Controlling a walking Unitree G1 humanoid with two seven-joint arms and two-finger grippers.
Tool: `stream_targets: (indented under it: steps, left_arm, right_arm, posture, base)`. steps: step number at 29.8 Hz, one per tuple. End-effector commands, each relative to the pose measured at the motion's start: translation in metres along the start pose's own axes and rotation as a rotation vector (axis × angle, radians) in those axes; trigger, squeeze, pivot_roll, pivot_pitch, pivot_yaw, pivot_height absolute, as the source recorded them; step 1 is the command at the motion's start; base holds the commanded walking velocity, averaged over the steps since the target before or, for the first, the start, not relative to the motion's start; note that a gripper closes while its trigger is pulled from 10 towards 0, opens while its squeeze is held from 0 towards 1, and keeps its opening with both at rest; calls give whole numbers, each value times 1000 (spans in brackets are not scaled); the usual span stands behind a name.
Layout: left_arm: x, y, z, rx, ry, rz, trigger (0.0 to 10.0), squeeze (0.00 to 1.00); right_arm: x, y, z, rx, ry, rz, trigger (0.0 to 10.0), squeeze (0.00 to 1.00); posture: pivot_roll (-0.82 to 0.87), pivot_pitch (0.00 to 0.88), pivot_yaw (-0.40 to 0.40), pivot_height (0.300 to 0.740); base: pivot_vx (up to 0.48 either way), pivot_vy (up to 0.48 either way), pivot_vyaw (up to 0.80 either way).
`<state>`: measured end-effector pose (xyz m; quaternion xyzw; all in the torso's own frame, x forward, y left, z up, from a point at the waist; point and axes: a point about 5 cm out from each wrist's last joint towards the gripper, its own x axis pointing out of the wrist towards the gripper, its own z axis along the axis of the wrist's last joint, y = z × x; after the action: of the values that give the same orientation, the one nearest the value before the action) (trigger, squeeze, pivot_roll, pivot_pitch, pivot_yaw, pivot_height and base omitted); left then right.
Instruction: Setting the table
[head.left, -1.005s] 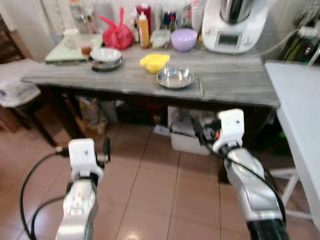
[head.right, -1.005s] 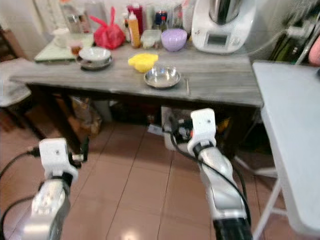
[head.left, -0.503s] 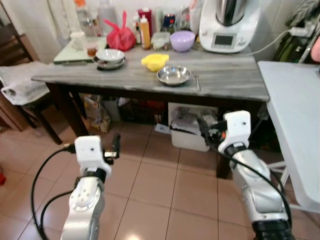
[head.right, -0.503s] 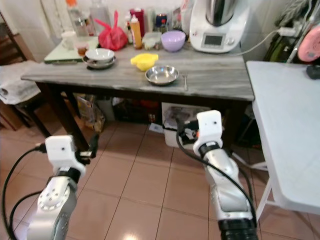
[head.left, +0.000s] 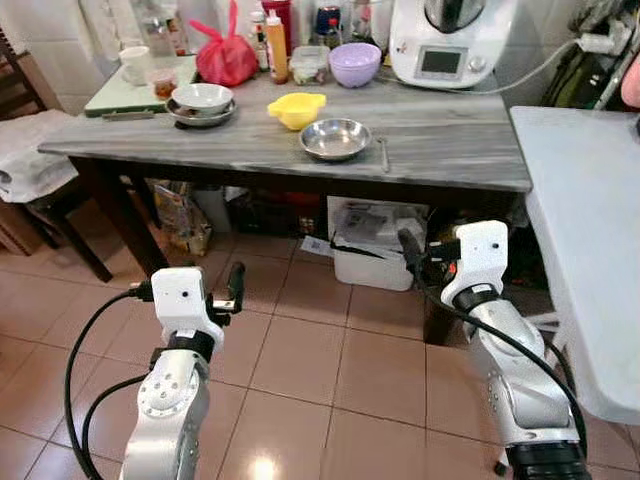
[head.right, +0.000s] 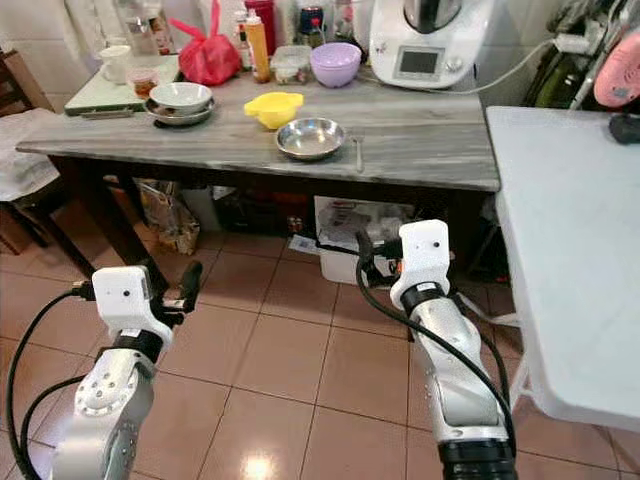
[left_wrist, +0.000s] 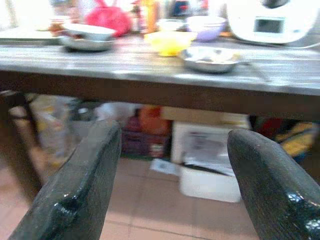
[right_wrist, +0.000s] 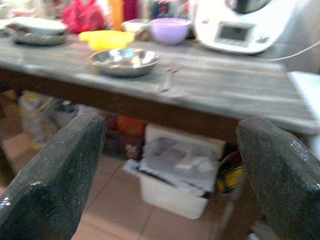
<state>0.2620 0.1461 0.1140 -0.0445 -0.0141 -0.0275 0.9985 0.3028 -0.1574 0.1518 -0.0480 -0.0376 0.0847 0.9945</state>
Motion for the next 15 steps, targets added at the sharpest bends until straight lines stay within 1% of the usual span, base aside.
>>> stream_targets:
  steps: [1, 14, 15]
  left_arm:
    - [1, 6, 0, 6, 6, 11, 10000, 0]
    - [2, 5, -1, -3, 14, -3, 10000, 0]
    - [2, 5, -1, -3, 15, -5, 10000, 0]
  right_arm:
    - [3, 4, 13, 7, -49, 8, 10000, 0]
    - [2, 4, 12, 2, -41, 5, 10000, 0]
    - [2, 4, 12, 1, -39, 5, 10000, 0]
  posture:
    - [-146, 32, 58, 740]
    - [-150, 34, 59, 740]
    - [-150, 34, 59, 740]
  base:
    - [0, -405, 0]
    - [0, -407, 0]
    - [0, -405, -494]
